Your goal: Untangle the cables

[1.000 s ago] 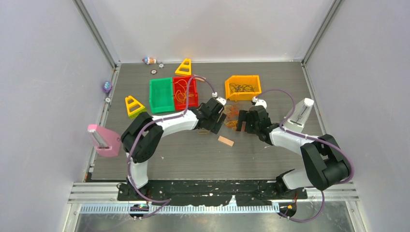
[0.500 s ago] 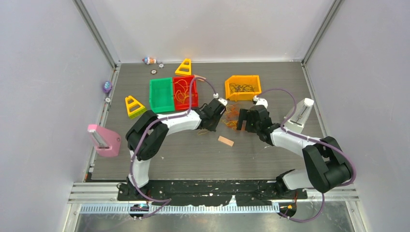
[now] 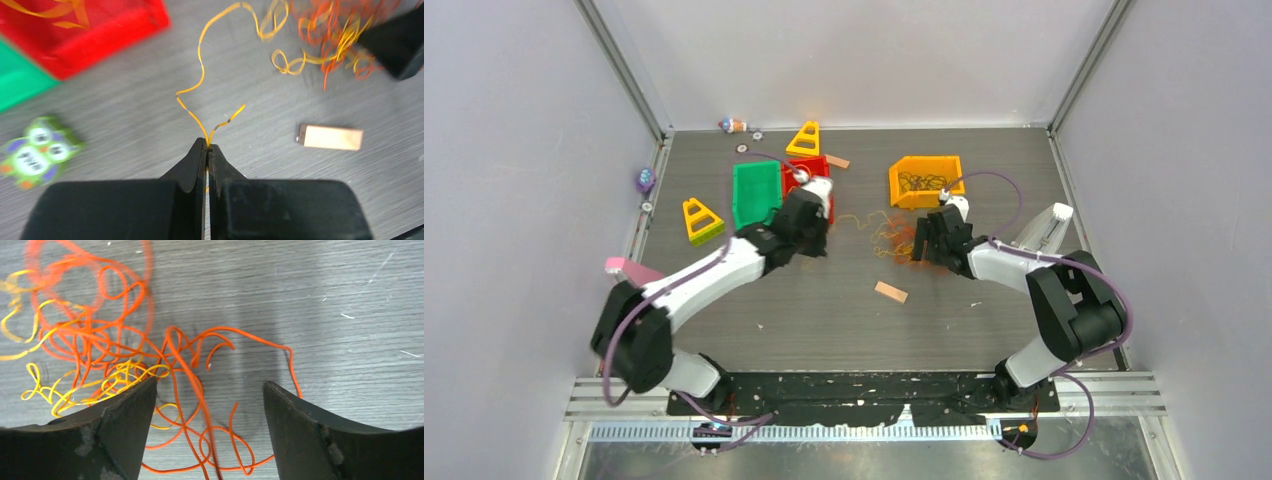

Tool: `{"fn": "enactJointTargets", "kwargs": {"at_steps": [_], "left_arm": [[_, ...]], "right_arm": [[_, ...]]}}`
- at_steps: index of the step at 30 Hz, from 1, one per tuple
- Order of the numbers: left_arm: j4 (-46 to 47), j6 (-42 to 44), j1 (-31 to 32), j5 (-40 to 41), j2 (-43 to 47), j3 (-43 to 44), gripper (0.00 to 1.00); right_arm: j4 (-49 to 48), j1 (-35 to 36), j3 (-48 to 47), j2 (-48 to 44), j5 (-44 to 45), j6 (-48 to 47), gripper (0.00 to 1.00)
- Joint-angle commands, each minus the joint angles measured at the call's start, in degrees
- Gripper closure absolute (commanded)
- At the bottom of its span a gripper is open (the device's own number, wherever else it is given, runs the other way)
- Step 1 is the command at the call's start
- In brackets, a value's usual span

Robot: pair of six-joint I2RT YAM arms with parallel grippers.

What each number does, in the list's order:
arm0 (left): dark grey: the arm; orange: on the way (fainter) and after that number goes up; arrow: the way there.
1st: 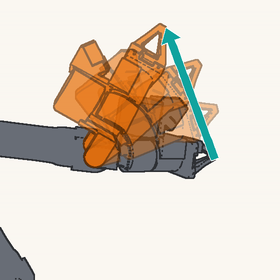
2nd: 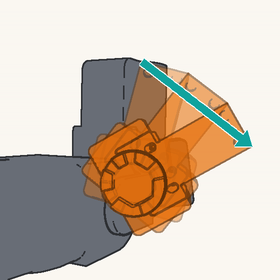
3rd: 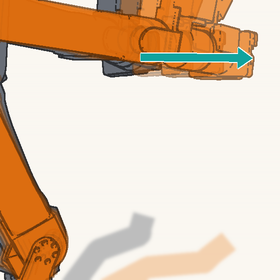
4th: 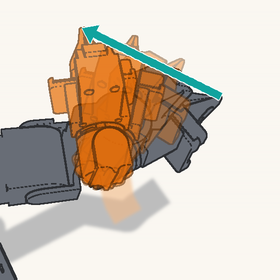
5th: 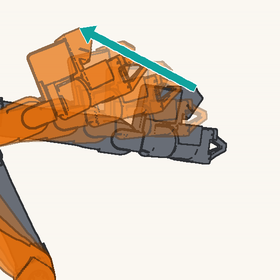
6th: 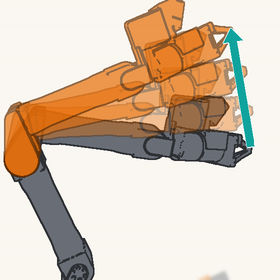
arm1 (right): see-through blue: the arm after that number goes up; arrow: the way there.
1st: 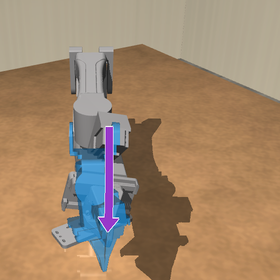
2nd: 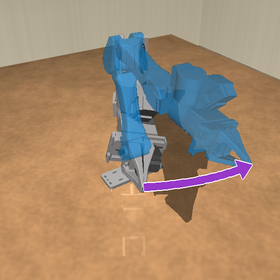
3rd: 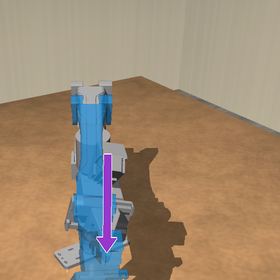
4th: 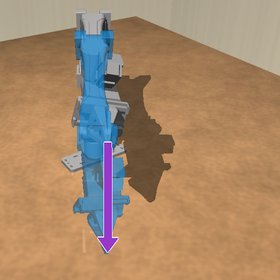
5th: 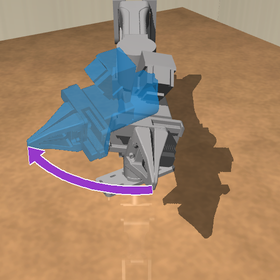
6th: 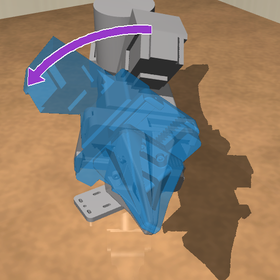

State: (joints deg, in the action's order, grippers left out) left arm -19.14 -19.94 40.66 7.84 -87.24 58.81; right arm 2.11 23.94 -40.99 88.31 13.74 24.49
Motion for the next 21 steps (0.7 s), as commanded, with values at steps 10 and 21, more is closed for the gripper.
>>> {"fn": "enactJointTargets", "kwargs": {"at_steps": [10, 21], "left_arm": [[6.15, -8.74, -24.47, 0.35, 29.94, -7.58, 1.00], [3.04, -14.78, -35.39, 5.65, 37.96, -2.23, 1.00]], "right_arm": [[5.57, -0.66, 0.84, -4.37, 12.96, 7.55, 0.92], [8.16, -2.37, 9.25, -20.17, 29.43, 18.19, 0.95]]}}
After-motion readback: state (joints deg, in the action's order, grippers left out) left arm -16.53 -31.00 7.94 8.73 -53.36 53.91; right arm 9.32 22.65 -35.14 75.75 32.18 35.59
